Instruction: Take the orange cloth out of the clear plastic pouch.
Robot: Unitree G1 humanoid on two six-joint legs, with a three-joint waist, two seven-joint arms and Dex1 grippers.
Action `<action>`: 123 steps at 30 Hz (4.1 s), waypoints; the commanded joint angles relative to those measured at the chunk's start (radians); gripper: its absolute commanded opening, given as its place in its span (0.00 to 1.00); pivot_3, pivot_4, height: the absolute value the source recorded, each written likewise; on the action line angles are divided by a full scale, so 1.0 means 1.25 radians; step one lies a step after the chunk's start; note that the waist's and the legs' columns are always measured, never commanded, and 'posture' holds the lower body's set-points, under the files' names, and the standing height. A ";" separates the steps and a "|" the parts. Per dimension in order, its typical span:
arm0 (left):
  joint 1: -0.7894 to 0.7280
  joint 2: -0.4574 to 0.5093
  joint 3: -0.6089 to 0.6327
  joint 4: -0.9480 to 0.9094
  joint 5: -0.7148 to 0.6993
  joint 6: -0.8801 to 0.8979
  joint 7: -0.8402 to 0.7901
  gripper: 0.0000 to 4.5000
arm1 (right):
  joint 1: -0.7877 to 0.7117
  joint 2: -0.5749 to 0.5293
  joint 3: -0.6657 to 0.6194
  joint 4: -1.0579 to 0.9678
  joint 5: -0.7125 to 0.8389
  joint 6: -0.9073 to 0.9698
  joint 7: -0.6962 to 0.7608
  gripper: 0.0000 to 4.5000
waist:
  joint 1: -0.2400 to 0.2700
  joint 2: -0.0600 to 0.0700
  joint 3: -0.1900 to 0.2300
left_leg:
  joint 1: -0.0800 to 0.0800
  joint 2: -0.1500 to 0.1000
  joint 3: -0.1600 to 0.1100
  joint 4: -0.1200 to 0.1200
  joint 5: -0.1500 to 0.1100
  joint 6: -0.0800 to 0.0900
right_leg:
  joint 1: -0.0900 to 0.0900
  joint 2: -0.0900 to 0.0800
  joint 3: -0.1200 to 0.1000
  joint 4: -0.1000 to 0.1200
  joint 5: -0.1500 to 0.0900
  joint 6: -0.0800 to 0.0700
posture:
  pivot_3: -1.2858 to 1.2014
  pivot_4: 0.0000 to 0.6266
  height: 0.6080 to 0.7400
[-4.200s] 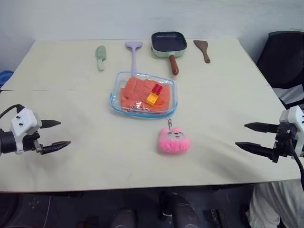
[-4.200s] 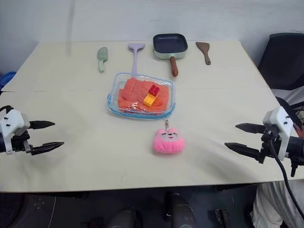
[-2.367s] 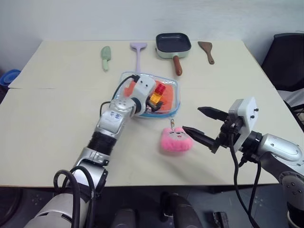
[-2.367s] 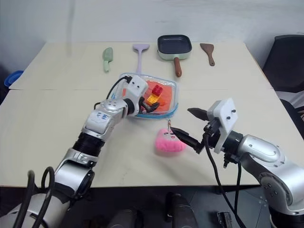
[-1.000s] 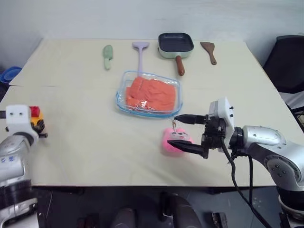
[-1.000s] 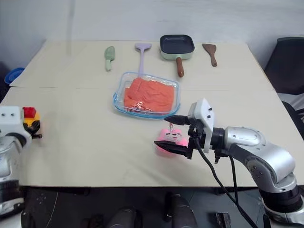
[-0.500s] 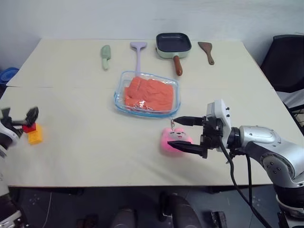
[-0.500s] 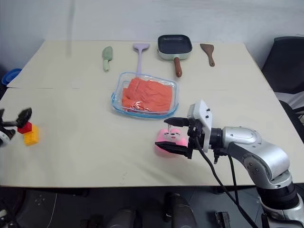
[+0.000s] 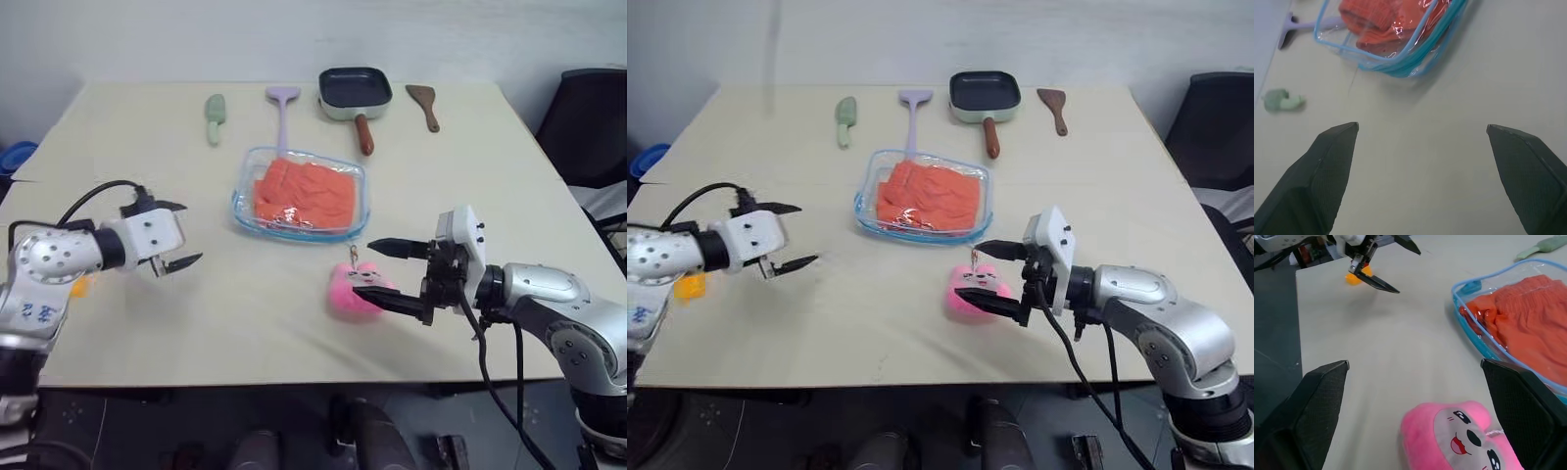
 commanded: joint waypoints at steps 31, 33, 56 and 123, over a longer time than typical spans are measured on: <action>-0.224 -0.179 -0.151 0.347 0.079 -0.363 -0.062 0.01 | 0.116 -0.057 -0.097 -0.133 0.058 0.021 -0.068 1.00 | -0.004 -0.001 0.000 | -0.011 -0.001 0.002 0.012 0.000 0.002 | -0.011 0.000 0.000 0.006 0.004 0.002 | 0.52 0.24 1.00; -0.143 -0.155 -0.131 0.194 0.035 -0.299 -0.096 0.01 | 0.120 -0.066 -0.099 -0.131 0.059 0.021 -0.054 1.00 | -0.004 -0.001 0.000 | -0.011 -0.001 0.001 0.012 0.000 0.002 | -0.011 0.000 0.000 0.006 0.004 0.002 | 0.52 0.24 1.00; 0.174 -0.140 -0.042 -0.395 -0.027 0.234 -0.091 0.50 | 0.336 -0.116 -0.137 -0.119 -0.049 -0.041 0.020 1.00 | -0.001 -0.001 0.000 | -0.009 -0.001 0.002 0.012 -0.001 0.004 | -0.008 0.001 0.003 0.004 0.004 0.002 | 0.52 0.24 1.00; -0.058 -0.350 -0.330 -0.169 -0.072 0.241 -0.303 0.00 | 0.022 -0.135 0.142 0.155 -0.391 -0.256 0.125 0.47 | -0.001 -0.001 -0.002 | -0.005 -0.001 -0.002 0.013 -0.001 0.003 | 0.001 0.002 0.002 0.002 0.004 0.002 | 0.52 0.24 1.00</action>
